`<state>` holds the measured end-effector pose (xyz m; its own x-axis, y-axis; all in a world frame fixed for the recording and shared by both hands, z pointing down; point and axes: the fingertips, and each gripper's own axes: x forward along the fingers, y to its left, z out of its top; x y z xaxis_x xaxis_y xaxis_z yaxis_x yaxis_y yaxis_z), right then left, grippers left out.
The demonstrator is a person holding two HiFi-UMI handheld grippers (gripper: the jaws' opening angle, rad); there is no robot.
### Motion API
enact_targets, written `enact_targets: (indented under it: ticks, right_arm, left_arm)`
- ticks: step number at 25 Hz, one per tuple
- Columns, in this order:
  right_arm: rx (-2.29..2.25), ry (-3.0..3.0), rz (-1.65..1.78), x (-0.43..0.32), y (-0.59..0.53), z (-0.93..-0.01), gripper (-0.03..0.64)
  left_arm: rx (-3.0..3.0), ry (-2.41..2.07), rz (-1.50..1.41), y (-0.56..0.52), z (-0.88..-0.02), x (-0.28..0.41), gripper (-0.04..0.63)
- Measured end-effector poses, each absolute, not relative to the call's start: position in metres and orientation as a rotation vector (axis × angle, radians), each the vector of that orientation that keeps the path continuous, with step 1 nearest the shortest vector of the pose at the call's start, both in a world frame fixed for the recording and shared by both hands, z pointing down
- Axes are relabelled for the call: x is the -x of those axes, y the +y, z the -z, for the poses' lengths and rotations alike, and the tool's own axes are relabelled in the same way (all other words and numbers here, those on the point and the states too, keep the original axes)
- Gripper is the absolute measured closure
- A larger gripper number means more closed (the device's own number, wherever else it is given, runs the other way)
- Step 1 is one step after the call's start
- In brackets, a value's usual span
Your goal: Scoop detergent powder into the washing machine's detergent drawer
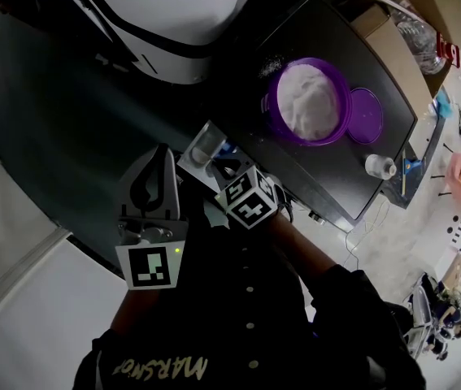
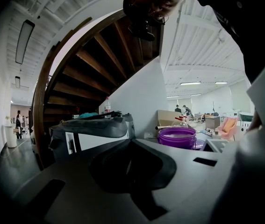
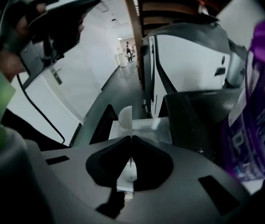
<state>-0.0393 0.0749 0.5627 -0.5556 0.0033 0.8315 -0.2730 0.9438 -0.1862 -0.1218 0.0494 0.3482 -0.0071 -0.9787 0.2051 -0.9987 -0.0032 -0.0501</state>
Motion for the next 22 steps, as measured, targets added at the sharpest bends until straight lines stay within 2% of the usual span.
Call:
enact_targets:
  ticks: [3,7,16,22]
  right_arm:
    - [-0.178,-2.167,-0.141,0.042,0.074,-0.549,0.581]
    - [-0.195,-2.216,-0.011,0.042,0.069,-0.524,0.581]
    - [-0.34,-2.434,-0.087,0.031,0.043,-0.418,0.582]
    - [-0.554,-2.489,-0.147,-0.011,0.002,-0.361,0.582]
  left_arm:
    - [-2.152,-2.14,-0.268,0.047,-0.343,0.119,0.588]
    - [-2.174,-2.146,-0.262,0.044,-0.333,0.115,0.588]
    - [-2.218,-2.2,-0.185,0.036,-0.294,0.113,0.588]
    - [-2.29,-2.216,-0.15,0.029,-0.266,0.108,0.588]
